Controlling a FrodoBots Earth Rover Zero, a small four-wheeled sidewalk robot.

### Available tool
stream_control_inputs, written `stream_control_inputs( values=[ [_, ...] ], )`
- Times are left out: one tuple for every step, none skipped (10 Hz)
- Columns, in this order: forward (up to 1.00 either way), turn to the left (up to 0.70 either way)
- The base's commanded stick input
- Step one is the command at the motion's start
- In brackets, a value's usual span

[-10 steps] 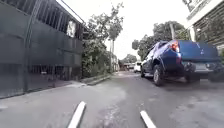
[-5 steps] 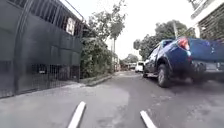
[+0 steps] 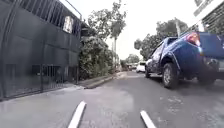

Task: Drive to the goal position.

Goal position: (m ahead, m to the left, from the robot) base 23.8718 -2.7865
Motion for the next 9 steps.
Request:
stream_control_inputs(
  values=[
    [0.7, 0.0],
    [0.7, 0.0],
    [0.7, 0.0],
    [0.7, 0.0],
    [0.7, 0.0],
    [0.7, 0.0],
    [0.7, 0.0],
    [0.7, 0.0],
    [0.7, 0.0]
  ],
)
